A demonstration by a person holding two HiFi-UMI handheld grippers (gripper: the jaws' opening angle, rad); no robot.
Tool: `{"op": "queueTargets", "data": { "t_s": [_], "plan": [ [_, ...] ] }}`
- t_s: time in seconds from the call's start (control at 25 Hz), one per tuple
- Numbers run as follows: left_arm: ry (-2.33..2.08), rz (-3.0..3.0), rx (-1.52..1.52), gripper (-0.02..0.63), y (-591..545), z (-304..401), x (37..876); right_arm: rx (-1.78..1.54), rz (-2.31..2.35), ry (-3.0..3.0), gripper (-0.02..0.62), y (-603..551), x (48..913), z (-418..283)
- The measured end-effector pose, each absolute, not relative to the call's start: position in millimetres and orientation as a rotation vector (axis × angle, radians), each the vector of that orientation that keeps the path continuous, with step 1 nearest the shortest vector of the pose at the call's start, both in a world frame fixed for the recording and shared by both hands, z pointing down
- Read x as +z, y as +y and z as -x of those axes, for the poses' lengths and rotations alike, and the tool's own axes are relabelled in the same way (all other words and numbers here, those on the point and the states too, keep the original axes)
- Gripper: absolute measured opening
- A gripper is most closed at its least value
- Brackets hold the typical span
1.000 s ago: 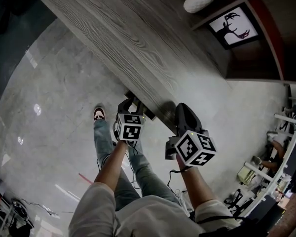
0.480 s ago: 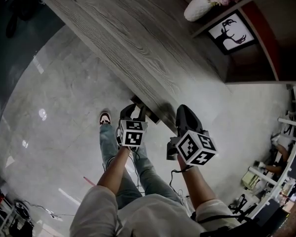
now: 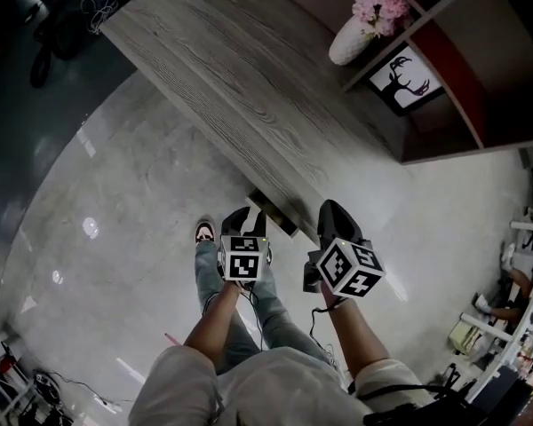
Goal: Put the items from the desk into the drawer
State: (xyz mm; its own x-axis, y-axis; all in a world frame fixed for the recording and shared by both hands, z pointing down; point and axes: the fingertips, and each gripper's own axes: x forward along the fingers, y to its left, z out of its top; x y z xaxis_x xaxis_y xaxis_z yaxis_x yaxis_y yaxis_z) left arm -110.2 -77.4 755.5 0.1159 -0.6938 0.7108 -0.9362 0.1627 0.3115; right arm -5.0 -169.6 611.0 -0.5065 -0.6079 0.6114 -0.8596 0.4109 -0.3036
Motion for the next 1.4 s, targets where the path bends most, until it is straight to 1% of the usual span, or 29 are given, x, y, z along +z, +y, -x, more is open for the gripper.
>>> {"op": "queueTargets", "data": {
  "t_s": [0.12, 0.24, 0.36, 0.8, 1.4],
  "plan": [
    [-1.642, -1.599, 0.387, 0.132, -71, 114, 738, 0.837, -1.262, -2.258, -0.002, -167, 606, 3],
    [-1.660, -1.607, 0.396, 0.094, -65, 119, 719, 0.836, -1.271, -2.253, -0.002, -163, 600, 1],
    [-1.679, -1.622, 0.389, 0.092, -64, 126, 691, 0.832, -1.278, -2.255, -0.002, -160, 592, 1],
    [-1.696, -1.722, 0.335, 0.032, -67, 123, 620, 0.795, -1.313, -2.269, -0.002, -144, 572, 3],
    [-1.681, -1.874, 0.265, 0.014, -87, 114, 537, 0.742, -1.413, -2.302, -0.002, -143, 524, -10]
  ]
}}
